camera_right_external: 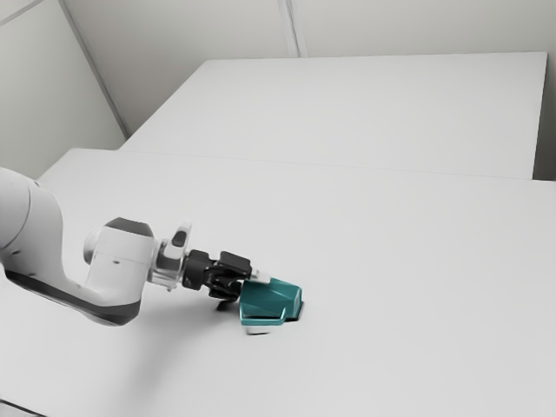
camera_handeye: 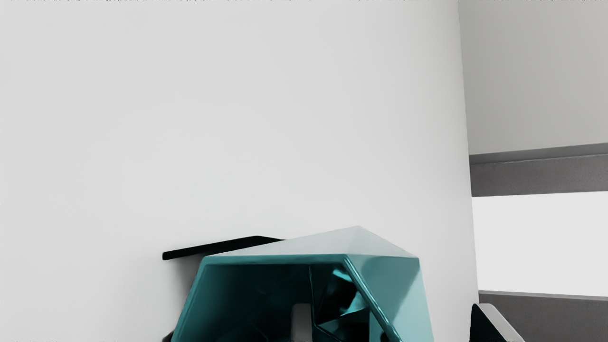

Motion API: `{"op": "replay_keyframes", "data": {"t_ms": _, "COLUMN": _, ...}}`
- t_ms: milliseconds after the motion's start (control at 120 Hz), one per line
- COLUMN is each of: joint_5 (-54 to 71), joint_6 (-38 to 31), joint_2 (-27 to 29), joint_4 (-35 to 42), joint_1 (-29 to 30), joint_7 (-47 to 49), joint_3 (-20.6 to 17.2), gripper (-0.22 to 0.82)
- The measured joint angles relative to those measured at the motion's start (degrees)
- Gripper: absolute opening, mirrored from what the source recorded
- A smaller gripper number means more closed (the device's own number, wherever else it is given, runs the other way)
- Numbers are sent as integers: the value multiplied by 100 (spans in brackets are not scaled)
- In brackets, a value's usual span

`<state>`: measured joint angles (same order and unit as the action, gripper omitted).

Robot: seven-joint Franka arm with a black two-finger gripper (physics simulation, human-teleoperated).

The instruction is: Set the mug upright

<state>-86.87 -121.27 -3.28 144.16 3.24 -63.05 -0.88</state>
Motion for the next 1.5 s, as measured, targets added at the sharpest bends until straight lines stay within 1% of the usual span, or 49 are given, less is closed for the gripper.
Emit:
{"op": "replay_keyframes", "data": {"t_ms": 183, "joint_5": -27, "joint_6": -30, "joint_2": 15, "joint_4": 0, "joint_1": -1, "joint_7": 90, "joint_3": 0, "gripper": 11}}
{"op": "replay_keyframes", "data": {"t_ms": 317, "joint_5": -35, "joint_6": -43, "joint_2": 16, "joint_4": 0, "joint_1": -2, "joint_7": 143, "joint_3": -1, "gripper": 3}}
{"op": "replay_keyframes", "data": {"t_ms": 442, "joint_5": -34, "joint_6": -54, "joint_2": 38, "joint_4": -20, "joint_1": -8, "joint_7": 186, "joint_3": -3, "gripper": 0}}
{"op": "replay_keyframes", "data": {"t_ms": 642, "joint_5": -23, "joint_6": -57, "joint_2": 110, "joint_4": -173, "joint_1": 3, "joint_7": 240, "joint_3": 0, "gripper": -2}}
{"op": "replay_keyframes", "data": {"t_ms": 900, "joint_5": 11, "joint_6": -71, "joint_2": 159, "joint_4": -184, "joint_1": 8, "joint_7": 291, "joint_3": -1, "gripper": -13}}
{"op": "replay_keyframes", "data": {"t_ms": 1133, "joint_5": 131, "joint_6": -305, "joint_2": 306, "joint_4": -387, "joint_1": 48, "joint_7": 341, "joint_3": -94, "gripper": -16}}
{"op": "replay_keyframes", "data": {"t_ms": 1217, "joint_5": 518, "joint_6": -423, "joint_2": 431, "joint_4": -637, "joint_1": 36, "joint_7": 434, "joint_3": -110, "gripper": -17}}
{"op": "replay_keyframes", "data": {"t_ms": 1300, "joint_5": 1326, "joint_6": -522, "joint_2": 474, "joint_4": -1122, "joint_1": 57, "joint_7": 644, "joint_3": -169, "gripper": -17}}
{"op": "replay_keyframes", "data": {"t_ms": 1433, "joint_5": 3303, "joint_6": -583, "joint_2": 480, "joint_4": -1900, "joint_1": 61, "joint_7": 1242, "joint_3": -262, "gripper": -18}}
{"op": "replay_keyframes", "data": {"t_ms": 1500, "joint_5": 4301, "joint_6": -533, "joint_2": 476, "joint_4": -2145, "joint_1": 34, "joint_7": 1616, "joint_3": -287, "gripper": -18}}
